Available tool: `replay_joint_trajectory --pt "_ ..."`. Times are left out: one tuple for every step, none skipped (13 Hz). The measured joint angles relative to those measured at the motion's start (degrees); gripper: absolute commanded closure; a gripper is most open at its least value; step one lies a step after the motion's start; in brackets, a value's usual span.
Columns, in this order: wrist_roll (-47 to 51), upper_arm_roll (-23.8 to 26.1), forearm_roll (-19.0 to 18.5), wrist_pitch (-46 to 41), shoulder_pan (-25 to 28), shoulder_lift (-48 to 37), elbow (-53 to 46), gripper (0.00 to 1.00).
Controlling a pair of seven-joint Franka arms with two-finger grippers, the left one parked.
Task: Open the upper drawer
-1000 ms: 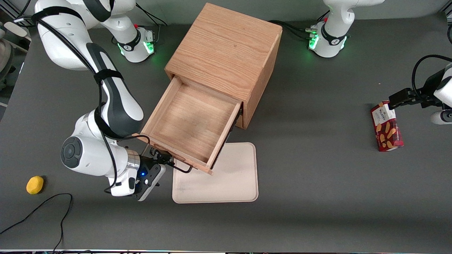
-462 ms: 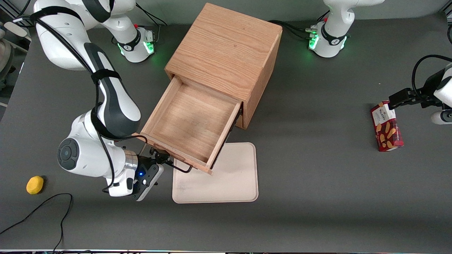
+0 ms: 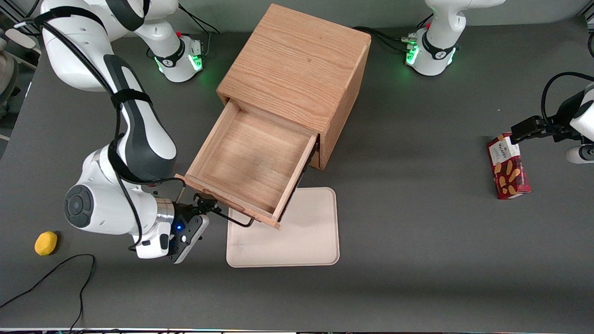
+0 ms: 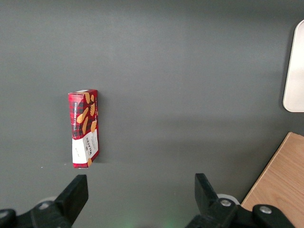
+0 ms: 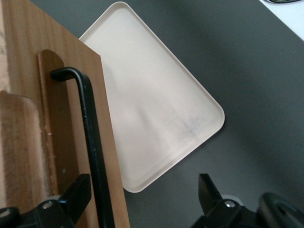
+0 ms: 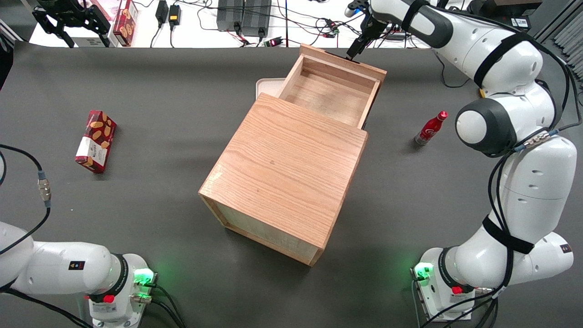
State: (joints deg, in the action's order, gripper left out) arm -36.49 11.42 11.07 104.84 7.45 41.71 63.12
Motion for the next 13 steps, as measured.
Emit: replay_joint_trajectory --pt "0.00 0.00 0.00 -1.16 0.00 0.01 -0.97 0.00" --pt "0.00 0.00 0.00 -2.40 -0.01 0.00 -1.98 0.00" --pt "0.00 0.00 0.00 -3.51 -0.01 0.00 -2.92 0.00" --pt "0.00 -0.01 0.00 -4.57 -0.01 -0.01 -3.72 0.00" --pt "0.00 -0.10 0.00 -5.71 -0.02 -0.03 -4.35 0.00" --pt "0.00 -0.24 -0.07 -7.33 -0.03 -0.07 -4.88 0.00" --pt "0.02 -0.53 -0.19 -9.29 -0.05 -0.27 -5.43 0.00" --pt "0.04 -1.25 -0.44 -11.76 -0.16 -0.78 -5.83 0.00" --pt "0.04 -2.52 -0.94 -14.42 -0.30 -1.56 -6.25 0.00" --pt "0.04 -3.58 -1.93 -16.34 -0.62 -2.81 -6.55 0.00" --pt "0.04 -4.02 -3.84 -17.94 -0.98 -4.37 -6.54 0.00" --pt "0.04 -4.22 -6.09 -20.11 -1.16 -6.14 -6.13 0.00" --pt "0.04 -4.37 -7.74 -21.84 -1.15 -8.30 -4.92 0.00"
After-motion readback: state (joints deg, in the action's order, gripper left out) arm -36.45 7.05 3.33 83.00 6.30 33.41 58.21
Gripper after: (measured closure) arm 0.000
